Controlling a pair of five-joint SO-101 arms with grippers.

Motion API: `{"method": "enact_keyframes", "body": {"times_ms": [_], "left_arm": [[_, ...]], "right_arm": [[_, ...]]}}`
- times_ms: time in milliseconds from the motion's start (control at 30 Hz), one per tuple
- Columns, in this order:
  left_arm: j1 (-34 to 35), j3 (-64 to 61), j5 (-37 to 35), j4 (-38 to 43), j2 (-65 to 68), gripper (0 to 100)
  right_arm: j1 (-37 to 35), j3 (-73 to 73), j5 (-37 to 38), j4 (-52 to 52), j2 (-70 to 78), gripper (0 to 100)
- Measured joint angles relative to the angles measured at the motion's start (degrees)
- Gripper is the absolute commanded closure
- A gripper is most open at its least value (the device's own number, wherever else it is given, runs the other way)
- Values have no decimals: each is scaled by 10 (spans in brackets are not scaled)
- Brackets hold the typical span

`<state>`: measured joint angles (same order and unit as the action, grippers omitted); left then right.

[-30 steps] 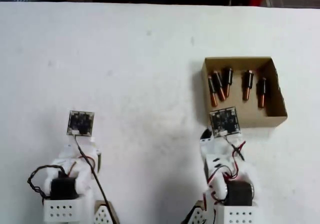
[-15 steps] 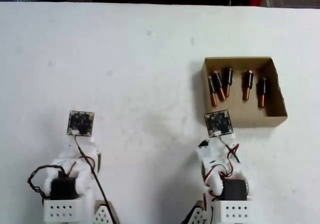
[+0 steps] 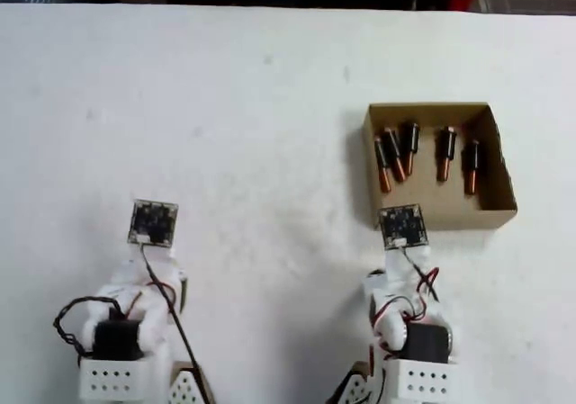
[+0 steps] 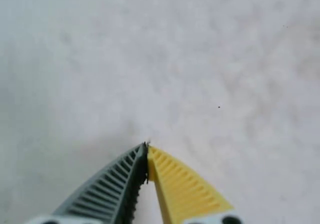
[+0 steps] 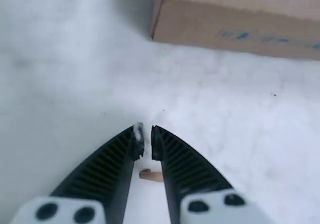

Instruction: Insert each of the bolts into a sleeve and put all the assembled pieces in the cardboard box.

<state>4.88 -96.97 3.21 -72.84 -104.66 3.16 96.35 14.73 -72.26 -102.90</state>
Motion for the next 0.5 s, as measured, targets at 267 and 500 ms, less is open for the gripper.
{"method": "enact_keyframes", "body": {"times_ms": [267,500], "left_arm": [[-1,0,0,0,0,977],[-1,0,0,0,0,977]], "right_arm": [[16,0,0,0,0,981],[16,0,0,0,0,981]]}}
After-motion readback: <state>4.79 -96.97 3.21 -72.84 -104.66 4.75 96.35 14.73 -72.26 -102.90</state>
